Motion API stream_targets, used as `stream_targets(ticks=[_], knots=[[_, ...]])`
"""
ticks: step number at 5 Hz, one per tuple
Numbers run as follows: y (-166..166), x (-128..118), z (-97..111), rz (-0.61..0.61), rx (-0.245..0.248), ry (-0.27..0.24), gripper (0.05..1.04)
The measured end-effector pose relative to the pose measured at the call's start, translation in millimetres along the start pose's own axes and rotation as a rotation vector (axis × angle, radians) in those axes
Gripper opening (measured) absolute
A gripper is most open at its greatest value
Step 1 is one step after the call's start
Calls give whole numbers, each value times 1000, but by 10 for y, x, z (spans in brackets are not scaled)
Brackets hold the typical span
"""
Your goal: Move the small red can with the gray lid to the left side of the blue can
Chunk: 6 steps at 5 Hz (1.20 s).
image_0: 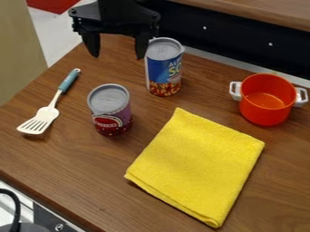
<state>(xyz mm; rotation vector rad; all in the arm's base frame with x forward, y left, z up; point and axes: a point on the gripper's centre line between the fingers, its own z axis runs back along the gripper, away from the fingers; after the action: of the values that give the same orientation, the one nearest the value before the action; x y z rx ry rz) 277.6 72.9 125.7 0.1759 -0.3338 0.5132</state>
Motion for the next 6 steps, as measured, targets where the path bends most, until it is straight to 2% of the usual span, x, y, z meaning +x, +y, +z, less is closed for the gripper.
stream_targets(ticks=[1,2,3,5,6], knots=[[-6,-59,-68,-2,3,30,999],[39,-169,-175,61,-40,92,999],[158,-271,-261,82,-30,146,999],[245,-572,-582,134,27,181,999],[206,-644,-699,148,2,173,999]])
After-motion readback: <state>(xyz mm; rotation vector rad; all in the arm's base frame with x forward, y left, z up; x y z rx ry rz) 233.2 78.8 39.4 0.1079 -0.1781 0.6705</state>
